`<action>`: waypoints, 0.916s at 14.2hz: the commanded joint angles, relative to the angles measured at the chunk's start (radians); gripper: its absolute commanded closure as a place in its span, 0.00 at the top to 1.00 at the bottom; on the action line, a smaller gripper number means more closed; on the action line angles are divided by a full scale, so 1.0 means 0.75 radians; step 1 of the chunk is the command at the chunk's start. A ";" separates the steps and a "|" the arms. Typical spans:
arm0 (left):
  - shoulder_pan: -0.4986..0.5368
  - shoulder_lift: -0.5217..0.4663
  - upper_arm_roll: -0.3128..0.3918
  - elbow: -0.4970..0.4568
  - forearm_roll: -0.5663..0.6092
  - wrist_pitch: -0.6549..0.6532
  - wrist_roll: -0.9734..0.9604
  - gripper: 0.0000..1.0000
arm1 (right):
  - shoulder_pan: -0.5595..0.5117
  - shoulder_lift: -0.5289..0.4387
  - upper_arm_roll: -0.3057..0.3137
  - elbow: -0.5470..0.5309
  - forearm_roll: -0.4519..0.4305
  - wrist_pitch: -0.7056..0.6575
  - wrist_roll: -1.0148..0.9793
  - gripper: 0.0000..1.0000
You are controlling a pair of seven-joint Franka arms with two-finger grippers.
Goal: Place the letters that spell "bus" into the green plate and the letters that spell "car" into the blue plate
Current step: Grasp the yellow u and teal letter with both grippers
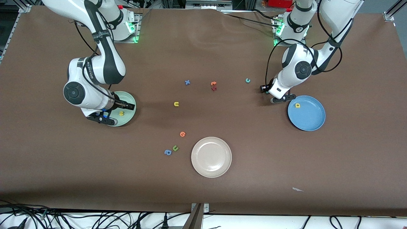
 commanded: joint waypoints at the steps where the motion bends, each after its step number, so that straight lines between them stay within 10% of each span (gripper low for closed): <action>1: 0.003 0.028 0.004 0.008 0.024 0.035 -0.020 0.46 | 0.113 0.087 -0.002 0.084 0.060 0.026 0.194 1.00; 13: 0.014 -0.044 0.006 0.014 0.083 -0.026 -0.024 0.50 | 0.520 0.335 0.000 0.063 0.068 0.479 0.722 0.57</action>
